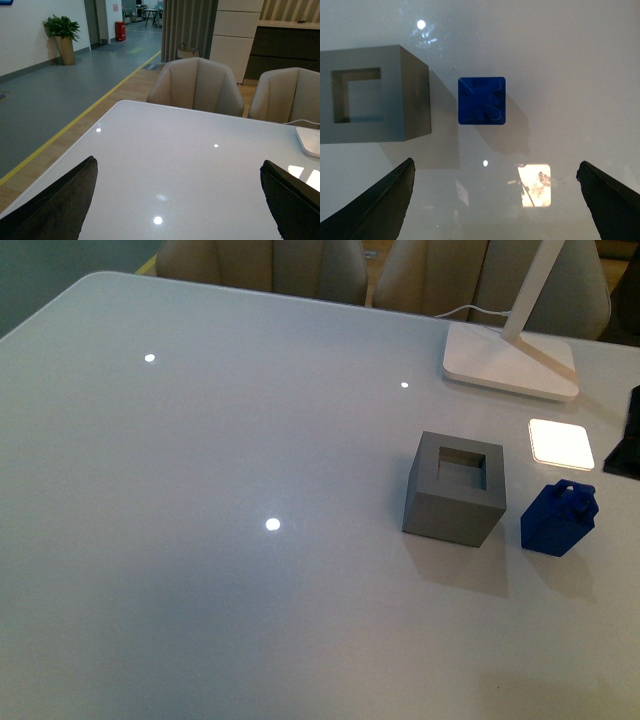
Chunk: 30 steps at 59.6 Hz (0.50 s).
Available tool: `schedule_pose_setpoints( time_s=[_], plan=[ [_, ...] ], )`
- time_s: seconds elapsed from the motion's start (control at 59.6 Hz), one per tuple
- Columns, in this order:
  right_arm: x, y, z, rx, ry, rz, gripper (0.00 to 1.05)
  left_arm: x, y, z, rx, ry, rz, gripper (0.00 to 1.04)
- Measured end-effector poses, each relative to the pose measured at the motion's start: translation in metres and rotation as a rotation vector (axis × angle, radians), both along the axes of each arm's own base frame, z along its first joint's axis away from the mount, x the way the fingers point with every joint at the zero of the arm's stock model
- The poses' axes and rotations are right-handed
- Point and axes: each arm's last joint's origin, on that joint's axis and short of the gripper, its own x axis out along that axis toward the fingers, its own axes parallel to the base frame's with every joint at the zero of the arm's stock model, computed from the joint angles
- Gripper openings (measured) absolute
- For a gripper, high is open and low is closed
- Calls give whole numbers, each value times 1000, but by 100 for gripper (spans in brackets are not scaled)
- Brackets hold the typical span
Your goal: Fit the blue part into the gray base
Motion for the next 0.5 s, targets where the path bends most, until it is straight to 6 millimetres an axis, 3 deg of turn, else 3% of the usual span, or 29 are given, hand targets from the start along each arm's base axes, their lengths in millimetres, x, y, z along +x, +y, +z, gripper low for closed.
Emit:
schedule_pose_setpoints(
  time_s=[0.184,0.503],
  plan=[
    [27,-1,-35,9,98,-33,96,0,0,0,0,0,0,97],
    [54,2,-56,8,140,-61,96,0,0,0,0,0,0,97]
  ],
)
